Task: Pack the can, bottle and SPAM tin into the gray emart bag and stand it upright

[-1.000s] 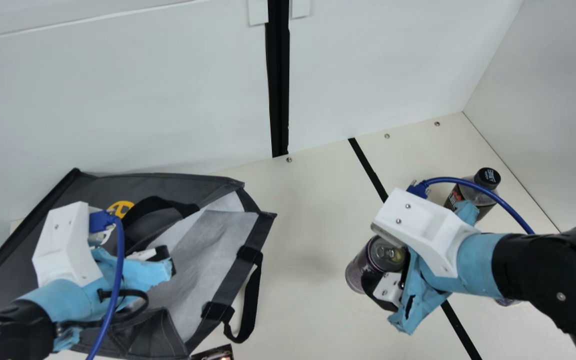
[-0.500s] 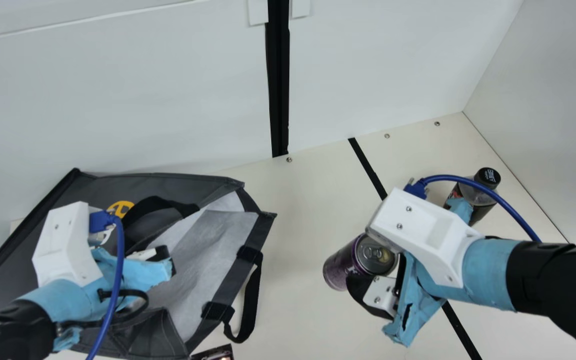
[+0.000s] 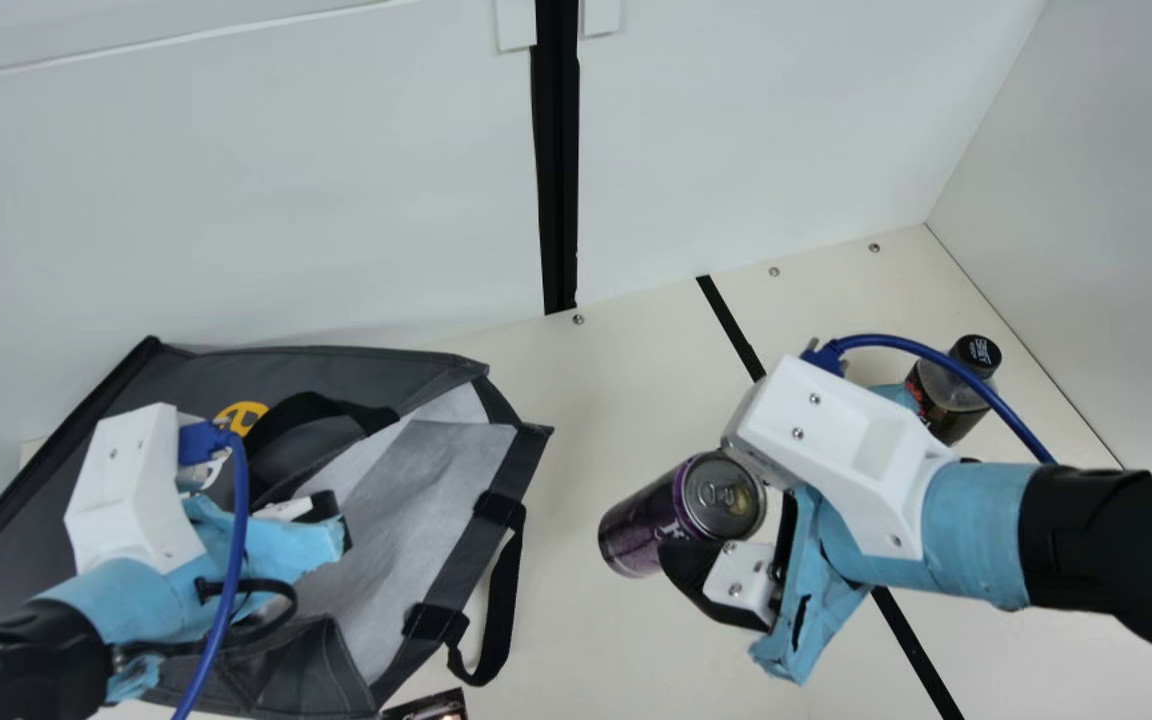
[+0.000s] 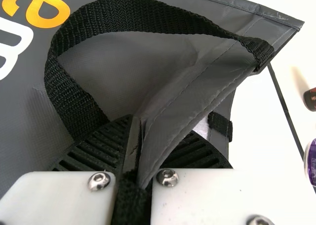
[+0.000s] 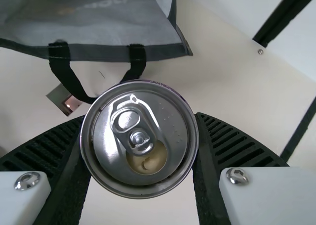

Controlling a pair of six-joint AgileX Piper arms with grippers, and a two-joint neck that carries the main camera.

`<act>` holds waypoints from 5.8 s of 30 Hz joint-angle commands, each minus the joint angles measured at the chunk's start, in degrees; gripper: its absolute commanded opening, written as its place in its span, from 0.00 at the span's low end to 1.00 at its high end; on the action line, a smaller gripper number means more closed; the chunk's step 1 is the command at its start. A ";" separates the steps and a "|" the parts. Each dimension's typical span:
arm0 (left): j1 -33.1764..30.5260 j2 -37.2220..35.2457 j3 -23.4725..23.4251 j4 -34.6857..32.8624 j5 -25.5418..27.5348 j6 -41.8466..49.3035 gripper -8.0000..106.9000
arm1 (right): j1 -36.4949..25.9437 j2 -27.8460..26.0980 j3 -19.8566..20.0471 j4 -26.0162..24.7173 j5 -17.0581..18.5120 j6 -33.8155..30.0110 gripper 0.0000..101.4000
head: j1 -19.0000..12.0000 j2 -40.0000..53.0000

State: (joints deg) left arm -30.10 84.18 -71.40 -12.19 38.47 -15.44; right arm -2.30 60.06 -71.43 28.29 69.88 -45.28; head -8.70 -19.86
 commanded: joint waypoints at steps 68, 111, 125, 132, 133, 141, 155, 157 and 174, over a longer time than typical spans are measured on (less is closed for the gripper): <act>0.00 0.00 0.00 0.00 0.00 0.00 0.00 | 2.01 23.91 5.07 40.27 -5.66 -38.77 0.00 | -1.30 -0.14; 0.00 0.00 0.00 0.00 0.00 0.00 0.00 | 14.50 46.89 -7.06 42.63 -12.71 -41.96 0.00 | -1.30 -0.14; 0.00 0.00 0.00 0.00 0.00 0.00 0.00 | 15.12 49.55 -10.62 41.52 -12.34 -40.69 0.36 | -1.30 -0.14; 0.00 0.00 0.00 0.00 0.00 0.00 0.00 | 14.85 50.22 -11.97 41.06 -11.34 -40.51 0.59 | -1.30 -0.14; 0.00 0.00 0.00 0.00 0.00 0.00 0.00 | 14.79 50.31 -12.16 41.00 -11.15 -40.50 0.63 | -1.30 -0.14; 0.00 0.00 0.00 0.00 0.00 0.00 0.00 | 14.11 51.04 -13.58 40.64 -9.46 -40.46 0.89 | -1.30 -0.14; 0.00 0.00 0.00 0.00 0.00 0.00 0.00 | 11.16 50.13 -13.56 39.96 -6.03 -41.19 0.94 | -1.30 -0.14; 0.00 0.00 0.00 0.00 0.00 0.00 0.00 | 10.55 49.61 -13.17 39.80 -5.52 -41.48 0.94 | -1.30 -0.14; 0.00 0.00 0.00 0.00 0.00 0.00 0.00 | 3.21 44.77 -10.54 39.35 -1.14 -42.85 0.94 | -1.30 -0.14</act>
State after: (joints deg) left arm -30.10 84.18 -71.40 -12.19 38.47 -15.44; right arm 1.38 104.99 -82.03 67.66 68.75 -88.03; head -8.70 -19.95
